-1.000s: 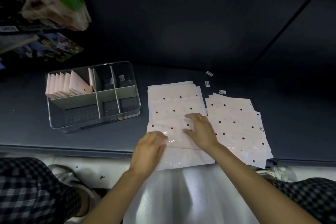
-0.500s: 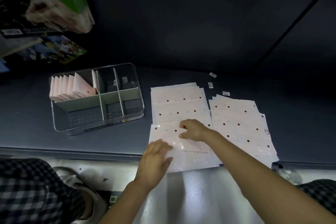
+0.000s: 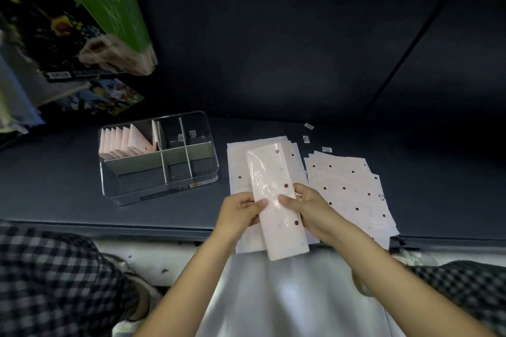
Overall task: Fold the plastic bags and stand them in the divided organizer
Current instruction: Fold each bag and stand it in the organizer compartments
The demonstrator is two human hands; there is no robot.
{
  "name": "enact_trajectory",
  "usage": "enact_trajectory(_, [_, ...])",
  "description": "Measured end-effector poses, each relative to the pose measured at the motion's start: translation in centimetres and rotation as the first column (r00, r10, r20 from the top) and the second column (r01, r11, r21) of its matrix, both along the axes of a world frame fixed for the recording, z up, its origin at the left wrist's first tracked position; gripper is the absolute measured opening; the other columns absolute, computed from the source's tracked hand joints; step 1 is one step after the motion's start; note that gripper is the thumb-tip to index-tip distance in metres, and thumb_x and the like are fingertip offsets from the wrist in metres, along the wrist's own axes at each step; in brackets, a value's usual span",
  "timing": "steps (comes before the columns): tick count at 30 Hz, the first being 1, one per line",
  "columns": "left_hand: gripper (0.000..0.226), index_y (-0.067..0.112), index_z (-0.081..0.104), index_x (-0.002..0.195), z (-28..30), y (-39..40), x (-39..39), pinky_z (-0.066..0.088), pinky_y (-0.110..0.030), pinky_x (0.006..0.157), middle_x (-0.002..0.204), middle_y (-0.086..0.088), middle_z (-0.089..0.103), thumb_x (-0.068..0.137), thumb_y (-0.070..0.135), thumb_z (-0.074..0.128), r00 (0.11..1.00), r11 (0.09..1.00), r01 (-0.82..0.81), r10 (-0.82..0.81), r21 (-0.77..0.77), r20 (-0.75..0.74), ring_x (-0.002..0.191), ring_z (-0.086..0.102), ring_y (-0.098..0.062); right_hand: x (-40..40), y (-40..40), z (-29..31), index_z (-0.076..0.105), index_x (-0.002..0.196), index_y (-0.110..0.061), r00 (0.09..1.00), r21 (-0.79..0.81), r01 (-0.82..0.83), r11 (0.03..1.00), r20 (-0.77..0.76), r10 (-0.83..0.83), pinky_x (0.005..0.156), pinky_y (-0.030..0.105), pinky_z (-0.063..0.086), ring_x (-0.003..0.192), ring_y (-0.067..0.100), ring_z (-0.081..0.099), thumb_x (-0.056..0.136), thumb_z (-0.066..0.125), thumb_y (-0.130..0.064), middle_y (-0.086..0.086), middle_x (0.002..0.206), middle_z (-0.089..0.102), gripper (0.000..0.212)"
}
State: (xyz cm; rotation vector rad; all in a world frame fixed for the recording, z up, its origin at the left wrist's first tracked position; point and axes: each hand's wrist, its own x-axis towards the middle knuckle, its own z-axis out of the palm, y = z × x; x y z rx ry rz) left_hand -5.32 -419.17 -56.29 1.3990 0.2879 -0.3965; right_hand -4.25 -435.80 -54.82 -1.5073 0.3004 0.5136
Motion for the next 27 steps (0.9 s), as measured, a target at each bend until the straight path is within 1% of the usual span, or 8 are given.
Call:
enact_trajectory(5, [0.006,0.003,0.069,0.083,1.4,1.6,-0.6,0.052,-0.017,0.060,0.077,-0.004,0.073,0.086,0.006,0.065,0.999,0.999,0.039,-0.038,0.023,-0.006,0.068,0.069,-0.009,-1.3,-0.5,1.4,0.067,0.098,-0.007,0.998,-0.069,-0.054,0.996,0.036,0.056,0.077,0.029,0.056,0.081,0.018,0.068,0.094,0.055,-0.013,0.009,0.093,0.072,0.014])
enact_trajectory(10, [0.006,0.004,0.068,0.087,2.3,2.7,-1.0,0.057,-0.023,0.068,0.085,-0.010,0.071,0.086,0.002,0.063,0.998,0.997,0.062,-0.061,-0.035,0.027,0.078,0.066,-0.017,-2.3,-0.9,1.7,0.069,0.103,-0.009,0.998,0.121,-0.054,0.991,0.048,0.048,0.075,0.028,0.056,0.090,0.022,0.070,0.092,0.055,-0.007,0.009,0.103,0.072,0.018])
enact_trajectory(14, [0.014,0.010,0.070,0.085,2.5,3.2,-1.1,0.058,-0.028,0.076,0.086,-0.012,0.069,0.086,-0.002,0.062,0.996,0.991,0.085,-0.082,-0.101,0.033,0.081,0.063,-0.022,-2.9,-0.5,1.6,0.072,0.095,-0.011,0.996,0.200,0.031,0.979,0.073,-0.046,0.069,0.027,0.056,0.080,0.021,0.070,0.090,0.056,-0.002,0.009,0.093,0.073,0.019])
enact_trajectory(18, [0.018,0.013,0.067,0.098,2.4,3.0,-1.4,0.053,-0.023,0.059,0.087,-0.010,0.067,0.092,0.003,0.054,1.000,0.991,-0.021,0.020,-0.134,-0.011,0.067,0.064,-0.015,-3.4,0.2,1.5,0.075,0.074,-0.014,0.977,0.123,0.073,0.990,0.190,-0.096,0.066,0.024,0.053,0.073,0.019,0.063,0.089,0.050,0.007,0.008,0.080,0.068,0.036])
enact_trajectory(20, [0.015,0.016,0.064,0.104,2.2,2.6,-1.6,0.054,-0.025,0.062,0.091,-0.008,0.069,0.097,0.018,0.051,0.994,0.984,-0.080,0.066,-0.160,-0.092,0.066,0.066,-0.015,-3.6,0.4,1.3,0.075,0.068,-0.015,0.962,0.087,0.102,0.991,0.243,-0.121,0.064,0.020,0.054,0.071,0.013,0.067,0.088,0.048,0.009,0.002,0.075,0.071,0.041])
enact_trajectory(23, [0.030,0.012,0.066,0.099,2.1,1.9,-2.0,0.053,-0.028,0.068,0.088,-0.006,0.070,0.094,0.039,0.052,0.988,0.994,-0.034,0.018,-0.101,-0.155,0.068,0.066,-0.014,-3.8,0.4,0.9,0.075,0.068,-0.016,0.945,0.025,0.109,0.994,0.307,-0.112,0.064,0.018,0.053,0.070,0.009,0.068,0.088,0.046,0.011,-0.002,0.073,0.072,0.045])
enact_trajectory(25, [0.030,0.010,0.069,0.097,1.8,1.6,-2.2,0.054,-0.032,0.078,0.092,-0.007,0.072,0.092,0.036,0.057,0.990,0.998,0.009,-0.017,-0.058,-0.140,0.079,0.066,-0.018,-3.9,0.4,0.8,0.076,0.068,-0.016,0.940,0.012,0.108,0.994,0.325,-0.106,0.065,0.017,0.053,0.070,0.009,0.068,0.088,0.045,0.012,-0.003,0.073,0.072,0.046])
enact_trajectory(27, [0.018,0.009,0.071,0.089,1.6,1.4,-2.4,0.052,-0.032,0.079,0.086,-0.005,0.070,0.090,0.025,0.062,0.994,0.999,-0.043,0.039,-0.033,-0.104,0.076,0.061,-0.018,-3.9,0.4,0.7,0.076,0.067,-0.016,0.939,-0.003,0.102,0.995,0.329,-0.096,0.067,0.017,0.053,0.073,0.009,0.068,0.087,0.045,0.013,-0.003,0.075,0.072,0.048])
